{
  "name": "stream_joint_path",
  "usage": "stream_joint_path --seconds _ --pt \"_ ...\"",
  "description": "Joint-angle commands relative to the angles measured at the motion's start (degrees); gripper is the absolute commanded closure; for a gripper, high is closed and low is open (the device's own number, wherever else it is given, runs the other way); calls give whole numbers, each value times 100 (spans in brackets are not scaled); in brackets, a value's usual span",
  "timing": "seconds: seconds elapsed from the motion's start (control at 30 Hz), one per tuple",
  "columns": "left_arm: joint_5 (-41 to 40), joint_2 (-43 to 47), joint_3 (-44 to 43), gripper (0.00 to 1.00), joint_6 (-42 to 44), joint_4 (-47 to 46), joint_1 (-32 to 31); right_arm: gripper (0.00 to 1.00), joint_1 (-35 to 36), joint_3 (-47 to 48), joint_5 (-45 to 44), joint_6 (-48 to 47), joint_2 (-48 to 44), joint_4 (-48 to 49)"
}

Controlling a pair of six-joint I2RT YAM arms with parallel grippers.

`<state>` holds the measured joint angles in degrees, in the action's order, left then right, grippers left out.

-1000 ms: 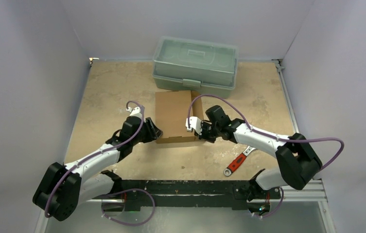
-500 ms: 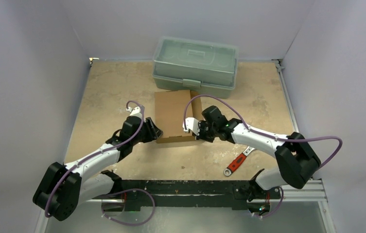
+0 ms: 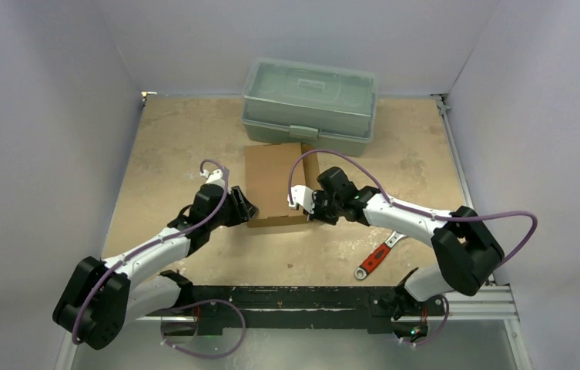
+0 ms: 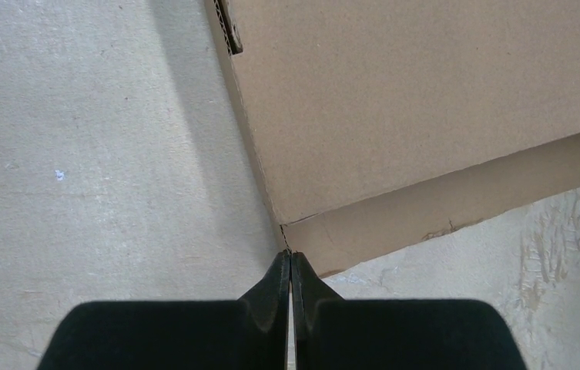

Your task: Fold the paper box

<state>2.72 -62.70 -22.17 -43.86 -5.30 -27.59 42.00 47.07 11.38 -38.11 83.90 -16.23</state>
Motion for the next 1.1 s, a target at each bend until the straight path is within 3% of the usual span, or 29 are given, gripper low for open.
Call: stream_joint_path --seconds 0.0,0.63,0.87,0.93,1.07 --pt "117 -142 -38 54 175 302 17 100 36 341 60 73 78 200" --pt "315 -345 -107 57 224 277 17 100 325 898 653 155 434 -113" --pt "-108 -86 -147 50 207 521 17 55 -41 678 1115 -90 -254 -794" --pt "-133 -45 -163 47 210 521 26 50 -246 664 1491 -273 -550 -1047" --pt "-134 123 -382 36 252 983 26 50 -901 681 2214 -47 -967 -974"
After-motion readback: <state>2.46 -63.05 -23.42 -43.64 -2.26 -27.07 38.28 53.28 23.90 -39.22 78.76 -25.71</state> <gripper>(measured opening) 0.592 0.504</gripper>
